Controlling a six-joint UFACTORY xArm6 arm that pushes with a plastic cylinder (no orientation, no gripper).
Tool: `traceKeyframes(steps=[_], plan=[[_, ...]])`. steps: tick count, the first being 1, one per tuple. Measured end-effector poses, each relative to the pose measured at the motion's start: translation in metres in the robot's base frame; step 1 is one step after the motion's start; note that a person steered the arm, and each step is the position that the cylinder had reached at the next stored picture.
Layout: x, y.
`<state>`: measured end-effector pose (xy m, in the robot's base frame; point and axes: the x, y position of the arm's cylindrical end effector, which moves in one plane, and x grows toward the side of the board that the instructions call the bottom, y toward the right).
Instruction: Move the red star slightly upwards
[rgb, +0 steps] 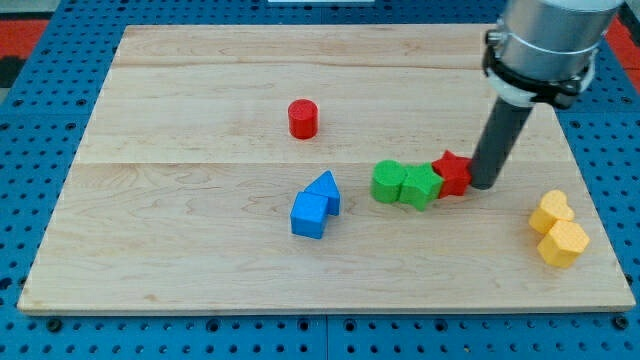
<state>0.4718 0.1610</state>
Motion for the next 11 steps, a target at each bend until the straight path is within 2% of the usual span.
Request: traceKeyframes(steps=[1,2,4,5,6,9,10,11], plan=[[-0.011,0.012],[0.001,0.027],[0.016,0.006],[0.038,-0.004],[0.036,-0.036],[-0.062,-0.047],[-0.054,-0.023],[-0.056,0.036]])
